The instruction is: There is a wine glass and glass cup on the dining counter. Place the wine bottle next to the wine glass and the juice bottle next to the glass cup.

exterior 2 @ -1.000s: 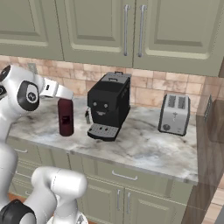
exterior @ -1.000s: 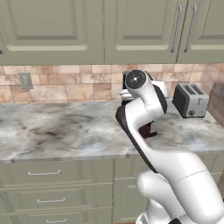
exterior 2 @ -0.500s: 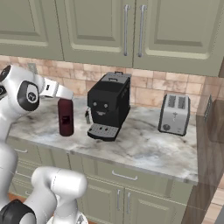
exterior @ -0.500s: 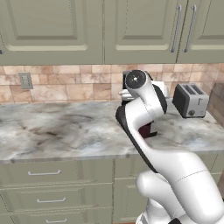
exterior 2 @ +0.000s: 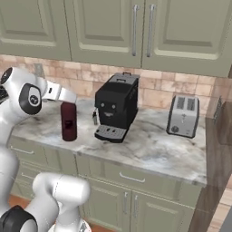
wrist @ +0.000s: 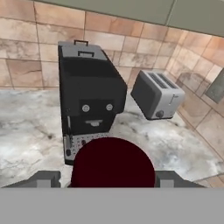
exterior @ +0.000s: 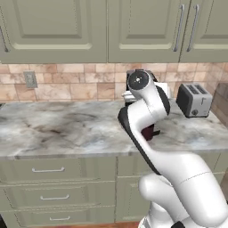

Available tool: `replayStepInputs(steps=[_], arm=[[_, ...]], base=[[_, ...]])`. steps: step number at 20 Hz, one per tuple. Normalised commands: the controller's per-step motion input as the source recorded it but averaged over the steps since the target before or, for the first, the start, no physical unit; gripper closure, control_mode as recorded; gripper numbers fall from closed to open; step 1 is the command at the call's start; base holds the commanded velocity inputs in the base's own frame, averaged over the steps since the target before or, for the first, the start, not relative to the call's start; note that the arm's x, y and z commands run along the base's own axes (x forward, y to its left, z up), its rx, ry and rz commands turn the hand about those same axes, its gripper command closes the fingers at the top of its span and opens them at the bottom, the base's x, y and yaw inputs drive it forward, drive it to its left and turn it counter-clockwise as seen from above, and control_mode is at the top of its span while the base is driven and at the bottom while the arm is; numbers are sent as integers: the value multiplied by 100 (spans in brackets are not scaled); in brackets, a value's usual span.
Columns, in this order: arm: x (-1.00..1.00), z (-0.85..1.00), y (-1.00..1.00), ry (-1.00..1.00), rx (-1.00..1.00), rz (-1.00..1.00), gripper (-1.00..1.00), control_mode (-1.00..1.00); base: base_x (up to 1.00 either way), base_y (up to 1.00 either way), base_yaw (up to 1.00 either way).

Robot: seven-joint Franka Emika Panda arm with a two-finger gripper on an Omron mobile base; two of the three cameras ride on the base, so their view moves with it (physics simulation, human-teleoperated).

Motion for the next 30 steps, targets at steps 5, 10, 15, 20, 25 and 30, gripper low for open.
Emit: replayStepInputs(steps=[5, 10, 15, 20, 25, 30], arm=[[0, 0, 0, 0, 0, 0, 100, 100], [0, 0, 0, 0, 0, 0, 100, 100], [0, 0, 0, 0, 0, 0, 100, 100], [0, 0, 0, 0, 0, 0, 100, 100], [0, 0, 0, 0, 0, 0, 100, 100], [0, 0, 0, 0, 0, 0, 100, 100]], base=[[-73, 20, 14], [-32, 34, 58], [-5, 23, 96], [-4, 9, 100], [10, 1, 97], [36, 0, 81]])
